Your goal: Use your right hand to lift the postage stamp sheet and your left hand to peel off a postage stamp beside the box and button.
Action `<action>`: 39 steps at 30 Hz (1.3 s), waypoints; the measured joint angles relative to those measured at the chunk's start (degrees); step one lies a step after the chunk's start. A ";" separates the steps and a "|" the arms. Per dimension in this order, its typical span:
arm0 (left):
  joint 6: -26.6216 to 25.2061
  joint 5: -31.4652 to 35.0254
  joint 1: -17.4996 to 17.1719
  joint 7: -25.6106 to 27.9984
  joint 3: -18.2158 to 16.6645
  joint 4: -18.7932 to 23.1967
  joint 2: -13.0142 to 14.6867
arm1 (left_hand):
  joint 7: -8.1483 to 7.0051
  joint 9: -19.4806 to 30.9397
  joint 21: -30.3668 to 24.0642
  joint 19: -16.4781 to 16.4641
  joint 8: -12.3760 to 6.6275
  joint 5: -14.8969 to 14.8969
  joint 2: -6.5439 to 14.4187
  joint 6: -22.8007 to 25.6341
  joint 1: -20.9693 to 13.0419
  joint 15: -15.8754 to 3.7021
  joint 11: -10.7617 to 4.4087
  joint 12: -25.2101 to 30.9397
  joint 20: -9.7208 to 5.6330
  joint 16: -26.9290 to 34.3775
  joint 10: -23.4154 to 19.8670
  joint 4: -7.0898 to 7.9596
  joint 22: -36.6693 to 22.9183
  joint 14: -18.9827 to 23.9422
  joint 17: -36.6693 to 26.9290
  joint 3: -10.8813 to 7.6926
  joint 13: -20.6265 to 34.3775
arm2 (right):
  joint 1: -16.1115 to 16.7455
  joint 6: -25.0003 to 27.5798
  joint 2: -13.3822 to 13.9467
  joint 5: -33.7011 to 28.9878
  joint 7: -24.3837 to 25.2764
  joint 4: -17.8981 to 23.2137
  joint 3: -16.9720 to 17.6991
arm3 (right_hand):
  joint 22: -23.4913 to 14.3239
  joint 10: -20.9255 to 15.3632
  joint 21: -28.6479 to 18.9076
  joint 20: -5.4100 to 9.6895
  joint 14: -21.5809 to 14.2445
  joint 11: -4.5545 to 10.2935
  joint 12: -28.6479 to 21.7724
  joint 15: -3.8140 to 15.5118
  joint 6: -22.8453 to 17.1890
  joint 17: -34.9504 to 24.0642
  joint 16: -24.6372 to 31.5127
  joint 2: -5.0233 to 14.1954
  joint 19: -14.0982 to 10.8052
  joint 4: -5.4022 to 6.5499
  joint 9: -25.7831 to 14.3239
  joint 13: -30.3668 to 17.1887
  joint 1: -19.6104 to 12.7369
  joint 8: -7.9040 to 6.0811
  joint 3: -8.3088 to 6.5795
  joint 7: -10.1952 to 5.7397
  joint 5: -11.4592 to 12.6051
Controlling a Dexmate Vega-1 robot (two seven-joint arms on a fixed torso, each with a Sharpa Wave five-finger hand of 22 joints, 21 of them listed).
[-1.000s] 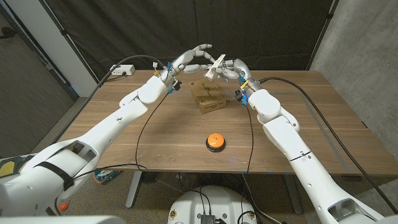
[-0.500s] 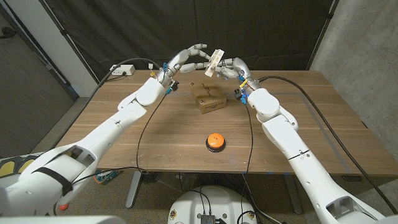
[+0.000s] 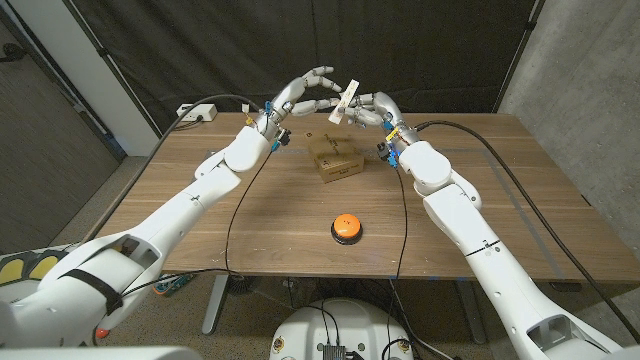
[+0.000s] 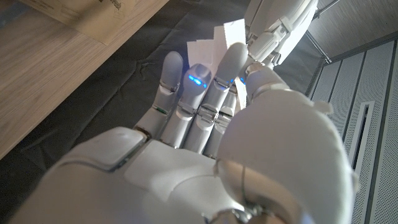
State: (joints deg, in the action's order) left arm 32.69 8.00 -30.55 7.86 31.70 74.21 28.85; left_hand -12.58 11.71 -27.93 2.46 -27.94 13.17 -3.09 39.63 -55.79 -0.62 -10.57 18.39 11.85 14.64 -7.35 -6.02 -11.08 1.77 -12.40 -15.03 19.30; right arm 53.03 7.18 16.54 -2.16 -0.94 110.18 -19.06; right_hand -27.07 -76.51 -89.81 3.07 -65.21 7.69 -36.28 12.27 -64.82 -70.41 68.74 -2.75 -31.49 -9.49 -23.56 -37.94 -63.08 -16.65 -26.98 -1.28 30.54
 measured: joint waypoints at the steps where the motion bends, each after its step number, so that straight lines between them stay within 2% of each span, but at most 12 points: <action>1: 0.68 0.36 0.06 0.65 0.09 -0.10 -0.09 | 0.00 0.00 0.00 0.00 0.00 0.19 -0.05 0.00 -0.05 -0.20 0.00 0.00 0.00 0.00 0.00 0.00 0.00 0.21 0.00 0.00 0.00 | 0.06 0.00 0.24 0.05 -0.04 0.35 0.06 | 0.15 0.00 0.00 -0.02 0.00 0.00 0.00 0.00 0.00 0.00 0.00 0.00 -0.02 0.00 -0.06 0.00 0.00 -0.10 0.00 0.00 0.00; 7: 1.47 -0.79 0.41 -0.29 0.57 -0.62 -0.62 | -0.17 0.14 0.00 -0.59 -0.06 0.83 0.85 1.49 -0.95 -0.30 0.36 0.00 -0.02 0.00 -0.36 0.00 0.00 0.31 -0.27 0.00 0.00 | 0.49 -0.44 0.58 0.27 -0.09 0.88 0.25 | 0.52 0.00 0.00 0.00 0.00 0.00 0.00 -0.02 0.01 0.00 0.00 0.00 -0.42 0.18 -0.07 0.00 0.00 -0.10 -0.17 0.00 0.01; 15: 1.64 -3.71 0.44 -2.96 0.65 -0.88 -1.41 | -0.20 0.01 0.00 -1.34 -0.28 1.70 3.09 3.68 -2.37 -0.51 -0.59 0.48 0.12 0.22 -2.69 -0.08 0.00 1.54 -0.27 -0.39 0.00 | 1.11 -1.15 1.08 0.62 -0.08 1.62 0.47 | 0.79 0.00 0.00 0.00 -0.06 -0.01 0.00 0.03 0.01 0.00 0.39 -0.32 -0.42 0.26 -0.16 0.00 0.31 -0.10 -0.25 0.01 0.26; 18: 1.64 -3.71 0.43 -2.96 0.54 -1.16 -1.85 | -0.12 -0.17 0.00 -1.34 -0.28 1.70 3.36 3.76 -2.52 -0.29 -0.37 0.48 0.12 0.23 -2.92 0.15 0.01 1.76 -0.27 -0.62 0.00 | 1.11 -1.42 1.08 0.82 -0.06 1.62 0.47 | 1.01 -0.01 0.00 -0.27 -0.13 -0.01 0.00 0.09 -0.06 0.00 0.39 -0.39 -0.69 0.10 -0.20 0.00 0.39 -0.10 -0.42 0.09 0.27; 19: 1.35 -5.68 0.41 -4.88 0.48 -1.20 -1.96 | -0.20 -0.25 0.00 -1.34 -0.28 1.70 3.49 4.12 -2.65 -0.29 -0.18 0.48 0.12 0.23 -3.11 0.15 0.00 1.77 -0.26 -0.62 0.00 | 1.41 -1.48 1.41 0.84 -0.04 2.05 0.50 | 1.05 -0.01 0.00 -0.31 -0.13 -0.01 0.00 0.09 -0.06 0.00 0.39 -0.45 -0.73 0.03 -0.23 -0.01 0.45 -0.09 -0.48 0.09 0.27; 26: 0.77 -7.78 0.14 -6.92 -0.10 -1.47 -2.82 | -0.20 -0.33 0.00 -1.95 -0.28 2.58 4.64 5.11 -3.20 -0.20 -0.17 0.70 0.11 0.66 -3.72 0.15 0.01 2.47 -0.26 -0.62 0.26 | 1.67 -1.90 1.81 1.08 0.11 2.49 0.52 | 1.09 -0.09 0.00 -0.31 -0.22 -0.09 0.00 0.01 -0.06 0.00 0.39 -0.45 -0.73 0.02 -0.25 -0.02 0.44 -0.05 -0.47 0.09 0.27; 32: 0.54 -8.82 0.84 -8.34 -0.11 -2.05 -2.87 | -0.08 -0.81 0.00 -2.24 1.95 3.97 4.64 2.30 -3.21 0.05 0.04 0.44 0.39 0.66 -3.50 0.15 -0.30 2.37 -0.26 -0.62 0.51 | 1.74 -2.01 1.98 1.23 0.26 2.64 0.52 | 1.32 -0.10 0.00 -0.31 -0.22 -0.09 0.00 0.00 -0.05 0.00 0.39 -0.46 -0.72 0.02 -0.27 0.00 0.42 0.10 -0.47 0.10 0.24; 33: 0.23 -10.33 1.19 -12.24 0.00 -2.17 -2.78 | -0.11 -0.91 0.00 -2.24 2.23 4.26 4.64 2.08 -3.21 0.16 0.15 0.41 0.40 0.64 -3.35 0.15 -0.30 1.95 -0.26 -0.62 0.53 | 1.78 -2.01 2.13 1.26 0.29 2.78 0.47 | 1.32 -0.10 0.00 -0.31 -0.22 -0.09 0.00 0.00 -0.05 0.00 0.39 -0.46 -0.72 0.02 -0.29 0.00 0.41 0.14 -0.47 0.10 0.24; 35: 0.21 -10.49 1.77 -13.08 0.28 -2.42 -2.54 | -0.18 -1.06 0.00 -2.24 2.91 4.76 4.63 1.12 -3.22 0.02 0.36 -0.09 0.39 0.20 -2.45 0.24 -0.30 1.38 -0.26 -0.22 0.53 | 1.78 -2.01 2.14 1.31 0.32 2.80 0.46 | 1.32 -0.10 0.00 -0.31 -0.22 -0.10 0.00 -0.01 -0.05 0.01 0.39 -0.46 -0.72 0.02 -0.54 -0.03 0.41 0.17 -0.47 0.11 0.23; 37: 0.21 -10.49 2.08 -13.08 0.41 -2.53 -2.41 | -0.12 -1.03 0.00 -2.24 3.96 5.71 3.46 -0.41 -3.69 0.42 0.32 -0.43 0.39 0.15 -1.72 -0.28 -0.20 0.98 -0.26 0.98 0.53 | 1.78 -2.01 2.14 1.36 0.41 2.80 0.46 | 1.32 -0.10 0.00 -0.31 -0.22 -0.10 0.00 -0.01 -0.05 0.00 0.81 -0.46 -0.72 0.02 -0.58 -0.18 0.41 0.18 -0.47 0.11 0.23; 38: 0.12 -10.79 2.36 -16.01 0.51 -2.61 -2.31 | -0.19 -0.97 0.11 -2.24 4.32 6.05 2.72 -0.85 -3.87 0.34 0.32 -0.43 0.39 -0.12 -1.72 -0.42 -0.16 0.92 -0.26 1.55 0.53 | 1.78 -2.01 2.15 1.39 0.47 2.83 0.44 | 1.32 -0.10 0.00 -0.31 -0.23 -0.10 0.00 -0.02 -0.05 0.01 0.84 -0.46 -0.72 0.02 -0.60 -0.23 0.41 0.18 -0.47 0.11 0.23; 39: 0.12 -10.79 2.53 -16.01 0.57 -2.69 -2.26 | -0.10 -0.92 0.35 -2.36 4.66 6.43 2.09 -1.18 -3.78 0.18 0.32 -0.62 0.27 -0.25 -1.72 -0.49 -0.12 0.75 -0.26 2.12 0.53 | 1.78 -2.01 2.15 1.41 0.51 2.83 0.44 | 1.25 -0.10 0.00 -0.31 -0.23 -0.10 0.00 -0.02 -0.05 0.01 0.84 -0.45 -0.72 0.12 -0.62 -0.21 0.41 0.18 -0.56 0.11 0.23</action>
State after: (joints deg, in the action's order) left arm 32.81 -2.78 -28.03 -8.16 32.27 71.52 26.60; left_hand -12.68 10.79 -27.58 0.10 -23.28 19.60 -1.00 38.45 -59.57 -0.44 -10.25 17.77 12.12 14.40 -9.08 -6.51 -11.20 2.51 -12.66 -12.90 19.83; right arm 54.81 5.17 18.69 -0.75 -0.44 113.01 -18.62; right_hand -25.82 -76.61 -89.81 2.76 -65.44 7.59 -36.28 12.25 -64.87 -70.41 69.59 -3.21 -32.21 -9.38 -24.17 -38.15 -62.67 -16.47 -27.54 -1.16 30.77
